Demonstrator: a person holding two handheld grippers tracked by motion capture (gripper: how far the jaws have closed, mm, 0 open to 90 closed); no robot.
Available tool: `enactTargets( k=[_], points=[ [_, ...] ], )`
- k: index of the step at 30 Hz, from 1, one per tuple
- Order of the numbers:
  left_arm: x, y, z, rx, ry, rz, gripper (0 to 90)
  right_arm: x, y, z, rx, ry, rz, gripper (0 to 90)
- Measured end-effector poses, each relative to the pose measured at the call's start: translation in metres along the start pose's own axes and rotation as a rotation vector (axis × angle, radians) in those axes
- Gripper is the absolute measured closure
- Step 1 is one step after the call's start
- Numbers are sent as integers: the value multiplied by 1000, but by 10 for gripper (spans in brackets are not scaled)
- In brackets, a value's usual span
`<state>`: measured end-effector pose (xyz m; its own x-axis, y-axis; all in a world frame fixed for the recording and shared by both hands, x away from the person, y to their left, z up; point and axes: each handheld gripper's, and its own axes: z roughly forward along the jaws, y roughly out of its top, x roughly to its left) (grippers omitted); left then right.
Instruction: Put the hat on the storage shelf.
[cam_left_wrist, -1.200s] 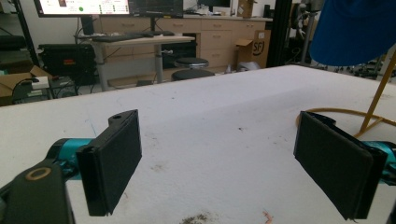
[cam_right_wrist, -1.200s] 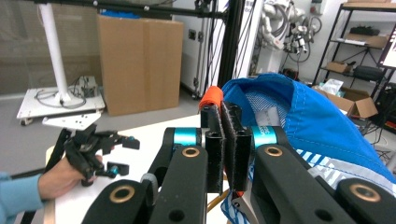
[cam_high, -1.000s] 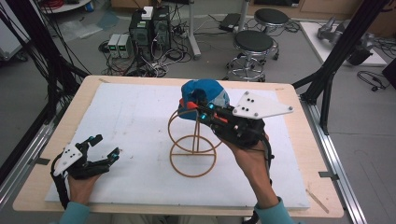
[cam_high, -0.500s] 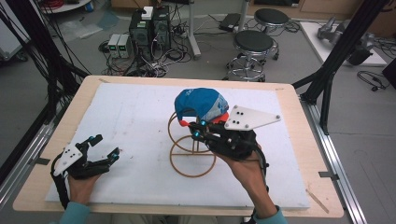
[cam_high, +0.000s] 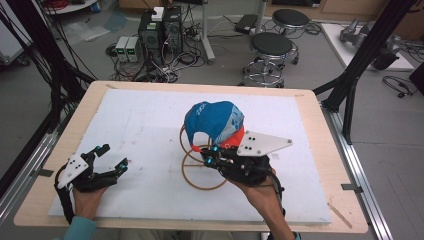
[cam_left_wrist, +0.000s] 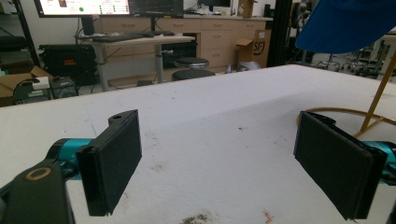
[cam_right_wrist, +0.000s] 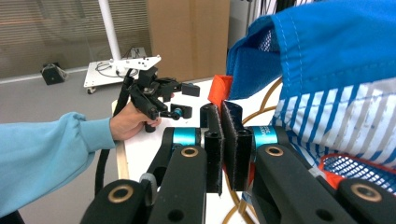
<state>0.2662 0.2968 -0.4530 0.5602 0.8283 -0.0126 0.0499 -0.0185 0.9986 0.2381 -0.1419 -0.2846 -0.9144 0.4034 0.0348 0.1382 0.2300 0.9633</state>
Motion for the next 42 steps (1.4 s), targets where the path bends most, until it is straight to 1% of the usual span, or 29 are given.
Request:
enactTargets(
  k=[8,11,13,15,17,19,22,23,25,27,30,35,37,42],
  points=[
    [0,0,0,0,0,2,155,3,-13,3,17,2,-1,873],
    [0,0,0,1,0,3,154,5,-18,4,37,0,-4,874],
    [0,0,0,2,0,4,154,7,-22,5,60,-4,-14,875],
    [0,0,0,2,1,5,155,8,-27,6,71,0,-9,876],
    [0,0,0,2,1,4,155,8,-29,6,63,-3,-10,877],
    [0,0,0,3,1,4,154,8,-29,7,58,5,4,878],
    [0,0,0,3,1,4,154,9,-29,8,70,9,-6,878],
    [0,0,0,4,1,4,154,10,-29,9,67,2,-16,878],
    [0,0,0,3,1,5,155,10,-29,9,65,6,-15,878],
    [0,0,0,4,1,5,155,10,-30,11,71,8,-13,878],
    [0,0,0,3,1,4,155,11,-32,15,91,2,-29,878],
    [0,0,1,-1,2,1,155,13,-40,21,102,-4,-33,879],
    [0,0,0,1,1,1,154,13,-43,23,118,-8,-36,879],
    [0,0,0,2,0,1,155,12,-51,27,120,-10,-29,880]
  ],
)
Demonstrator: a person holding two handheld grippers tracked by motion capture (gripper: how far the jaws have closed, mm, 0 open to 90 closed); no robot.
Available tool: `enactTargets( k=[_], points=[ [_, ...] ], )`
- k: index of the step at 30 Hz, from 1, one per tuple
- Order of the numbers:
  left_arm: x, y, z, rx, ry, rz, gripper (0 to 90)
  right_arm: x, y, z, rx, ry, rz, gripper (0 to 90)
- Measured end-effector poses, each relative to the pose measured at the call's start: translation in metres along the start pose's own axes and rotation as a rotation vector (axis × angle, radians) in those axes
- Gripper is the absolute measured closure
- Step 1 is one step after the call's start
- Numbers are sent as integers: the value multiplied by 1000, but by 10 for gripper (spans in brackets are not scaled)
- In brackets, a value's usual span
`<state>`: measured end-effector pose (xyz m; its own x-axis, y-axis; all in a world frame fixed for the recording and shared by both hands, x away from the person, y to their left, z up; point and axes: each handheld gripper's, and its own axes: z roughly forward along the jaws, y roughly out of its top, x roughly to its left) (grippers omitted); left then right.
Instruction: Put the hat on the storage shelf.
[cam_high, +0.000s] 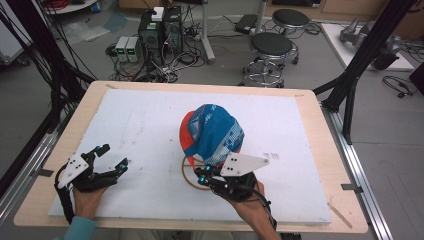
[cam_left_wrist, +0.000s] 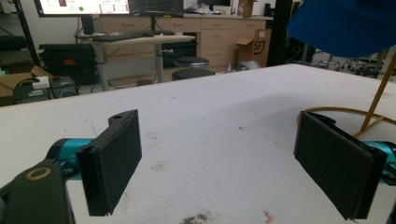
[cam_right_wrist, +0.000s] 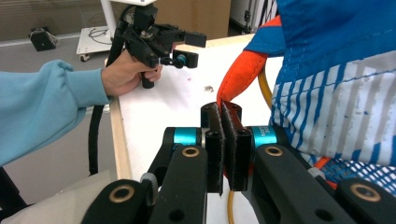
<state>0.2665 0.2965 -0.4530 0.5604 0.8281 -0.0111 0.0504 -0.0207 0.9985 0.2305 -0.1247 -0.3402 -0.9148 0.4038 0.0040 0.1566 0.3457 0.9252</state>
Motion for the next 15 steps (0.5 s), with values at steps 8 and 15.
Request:
enactTargets(
  k=[8,15],
  points=[
    [0,0,0,1,1,-3,155,-3,-9,7,1,0,6,885],
    [0,0,0,-1,0,1,155,-2,-11,7,-10,-13,-6,884]
  ],
)
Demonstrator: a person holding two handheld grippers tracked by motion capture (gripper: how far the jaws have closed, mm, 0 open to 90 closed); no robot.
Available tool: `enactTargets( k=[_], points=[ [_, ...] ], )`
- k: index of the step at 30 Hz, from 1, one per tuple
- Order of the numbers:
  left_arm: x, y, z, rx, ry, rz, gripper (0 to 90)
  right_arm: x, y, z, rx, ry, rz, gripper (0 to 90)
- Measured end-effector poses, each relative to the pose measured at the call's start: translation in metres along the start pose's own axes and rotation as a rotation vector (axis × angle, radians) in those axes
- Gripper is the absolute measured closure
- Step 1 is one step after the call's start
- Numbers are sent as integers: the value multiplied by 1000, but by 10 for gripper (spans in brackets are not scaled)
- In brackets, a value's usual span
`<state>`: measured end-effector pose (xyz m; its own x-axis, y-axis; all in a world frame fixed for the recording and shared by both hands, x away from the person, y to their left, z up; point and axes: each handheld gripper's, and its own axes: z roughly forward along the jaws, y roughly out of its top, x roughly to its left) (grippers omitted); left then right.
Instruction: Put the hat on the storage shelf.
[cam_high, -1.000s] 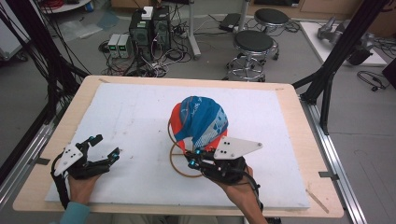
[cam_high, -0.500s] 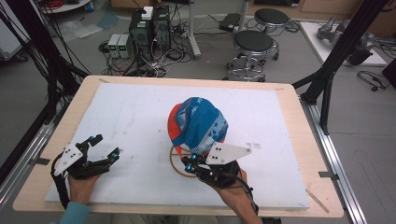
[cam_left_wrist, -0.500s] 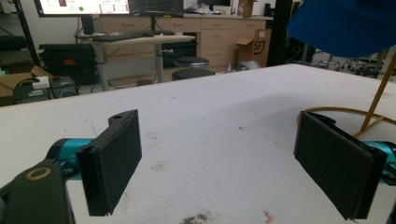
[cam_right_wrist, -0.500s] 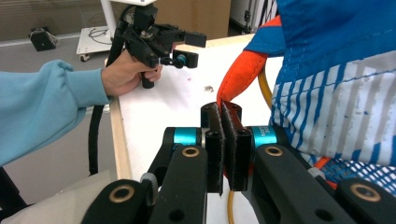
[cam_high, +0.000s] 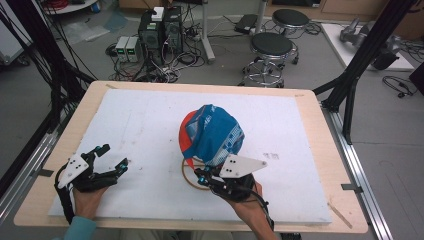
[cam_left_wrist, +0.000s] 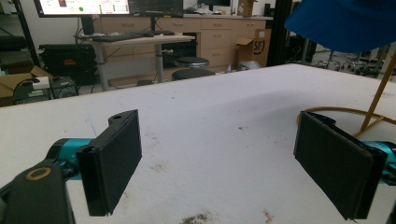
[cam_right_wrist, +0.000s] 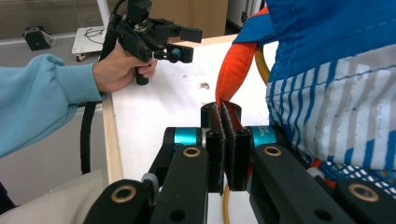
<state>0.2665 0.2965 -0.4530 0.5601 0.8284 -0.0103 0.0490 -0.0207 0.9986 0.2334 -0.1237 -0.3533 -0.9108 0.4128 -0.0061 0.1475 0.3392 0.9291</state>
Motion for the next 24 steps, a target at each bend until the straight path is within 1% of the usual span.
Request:
enactTargets(
  k=[4,5,9,11,12,16,19,21,24],
  points=[
    [0,0,0,1,0,-2,155,1,1,0,-9,1,-3,872],
    [0,0,0,1,-2,-2,155,1,1,0,-10,-2,-11,867],
    [0,0,0,1,0,-5,155,4,1,0,-16,-8,-24,801],
    [0,0,0,1,0,-5,155,6,1,-1,-19,-8,-31,738],
    [0,0,0,1,0,-5,155,6,1,-1,-24,-3,-34,726],
    [1,0,0,2,2,-5,154,9,2,-1,-33,17,-45,593],
    [1,0,0,3,1,-8,154,12,3,-2,-33,49,-53,448],
    [1,0,0,5,0,-8,154,14,3,-2,-29,52,-57,381],
    [1,0,0,5,1,-8,155,17,3,-2,-29,59,-50,341]
  ],
)
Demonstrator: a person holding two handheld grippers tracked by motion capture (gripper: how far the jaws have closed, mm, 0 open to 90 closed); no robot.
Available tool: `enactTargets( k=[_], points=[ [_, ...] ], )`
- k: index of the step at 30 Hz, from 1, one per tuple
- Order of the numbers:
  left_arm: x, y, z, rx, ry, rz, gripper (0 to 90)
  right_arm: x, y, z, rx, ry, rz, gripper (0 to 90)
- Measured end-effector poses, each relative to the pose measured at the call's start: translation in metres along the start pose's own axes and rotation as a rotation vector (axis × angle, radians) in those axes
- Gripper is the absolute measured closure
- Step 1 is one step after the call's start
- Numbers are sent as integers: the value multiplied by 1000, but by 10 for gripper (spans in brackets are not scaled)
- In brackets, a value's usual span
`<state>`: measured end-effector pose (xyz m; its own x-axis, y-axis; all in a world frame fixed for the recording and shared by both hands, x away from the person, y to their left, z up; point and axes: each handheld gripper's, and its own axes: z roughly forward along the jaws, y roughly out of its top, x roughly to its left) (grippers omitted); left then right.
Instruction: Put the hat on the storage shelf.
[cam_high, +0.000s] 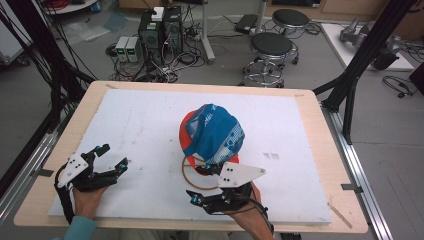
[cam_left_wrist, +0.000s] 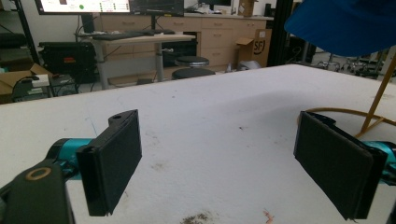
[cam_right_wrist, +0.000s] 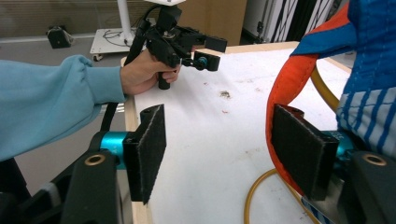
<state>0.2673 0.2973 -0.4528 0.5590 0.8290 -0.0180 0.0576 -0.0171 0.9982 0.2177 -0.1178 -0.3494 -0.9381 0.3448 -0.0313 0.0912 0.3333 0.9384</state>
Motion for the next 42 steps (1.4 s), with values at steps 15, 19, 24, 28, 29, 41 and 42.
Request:
enactTargets(
  k=[15,19,24,28,29,41,42],
  points=[
    [-1,0,0,1,1,5,155,11,7,-16,-78,-56,-34,266],
    [-1,0,0,-1,2,10,154,11,11,-23,-94,-74,-39,261],
    [-1,0,0,-1,2,10,155,10,10,-31,-112,-98,-33,251],
    [-1,0,0,-1,3,9,155,8,7,-38,-129,-114,-25,240],
    [-1,0,0,1,3,10,154,8,7,-41,-133,-121,-22,237],
    [-1,0,0,2,3,11,154,0,-9,-77,-176,-225,26,185],
    [-1,0,0,2,3,13,155,-1,-11,-79,-178,-238,32,179]
  ],
)
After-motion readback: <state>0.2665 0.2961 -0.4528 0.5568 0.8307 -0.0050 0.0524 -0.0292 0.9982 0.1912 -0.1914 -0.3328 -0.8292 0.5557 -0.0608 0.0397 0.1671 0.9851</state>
